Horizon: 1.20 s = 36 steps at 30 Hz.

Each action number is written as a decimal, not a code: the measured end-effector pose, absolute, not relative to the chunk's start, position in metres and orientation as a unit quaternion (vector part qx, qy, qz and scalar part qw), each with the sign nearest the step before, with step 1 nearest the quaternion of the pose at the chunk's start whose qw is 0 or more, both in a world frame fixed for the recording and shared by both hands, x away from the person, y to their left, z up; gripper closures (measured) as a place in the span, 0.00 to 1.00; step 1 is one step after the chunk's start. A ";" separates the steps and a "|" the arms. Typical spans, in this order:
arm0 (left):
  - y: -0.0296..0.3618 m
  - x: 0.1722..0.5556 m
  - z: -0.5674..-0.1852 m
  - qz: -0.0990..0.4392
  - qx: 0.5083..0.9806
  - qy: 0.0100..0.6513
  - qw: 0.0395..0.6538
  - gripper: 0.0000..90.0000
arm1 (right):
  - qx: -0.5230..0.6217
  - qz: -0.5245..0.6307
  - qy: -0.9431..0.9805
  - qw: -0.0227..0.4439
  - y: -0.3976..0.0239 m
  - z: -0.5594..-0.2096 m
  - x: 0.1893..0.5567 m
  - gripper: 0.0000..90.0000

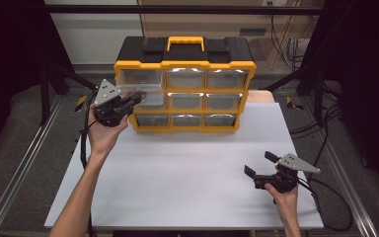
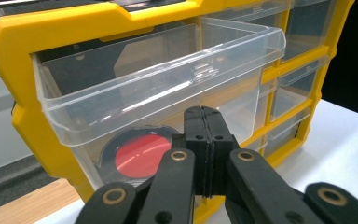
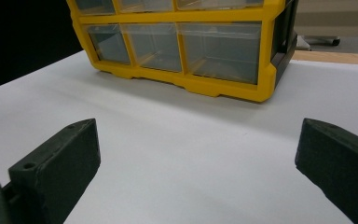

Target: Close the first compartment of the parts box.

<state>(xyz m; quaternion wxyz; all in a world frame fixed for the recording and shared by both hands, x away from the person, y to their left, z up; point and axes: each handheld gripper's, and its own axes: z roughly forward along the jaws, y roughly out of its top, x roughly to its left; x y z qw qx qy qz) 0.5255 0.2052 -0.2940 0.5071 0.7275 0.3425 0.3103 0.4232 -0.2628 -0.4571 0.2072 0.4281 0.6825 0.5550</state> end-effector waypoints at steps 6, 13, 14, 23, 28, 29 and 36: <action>0.204 0.531 -0.294 0.309 0.729 0.346 0.502 0.99 | 0.429 0.554 0.683 0.208 -0.263 -0.457 0.423 0.01; 0.205 0.538 -0.294 0.308 0.730 0.350 0.500 0.99 | 0.428 0.554 0.683 0.208 -0.263 -0.457 0.423 0.01; 0.205 0.538 -0.295 0.307 0.729 0.350 0.501 0.99 | 0.429 0.554 0.683 0.208 -0.263 -0.457 0.423 0.01; 0.205 0.545 -0.294 0.308 0.730 0.353 0.498 0.99 | 0.429 0.554 0.683 0.207 -0.263 -0.457 0.423 0.01; 0.205 0.549 -0.294 0.311 0.729 0.353 0.496 0.99 | 0.429 0.554 0.683 0.207 -0.263 -0.457 0.423 0.01; 0.205 0.549 -0.294 0.312 0.730 0.353 0.495 0.99 | 0.429 0.554 0.683 0.207 -0.263 -0.457 0.423 0.01; 0.205 0.555 -0.296 0.314 0.729 0.357 0.493 0.99 | 0.429 0.553 0.683 0.208 -0.263 -0.457 0.423 0.01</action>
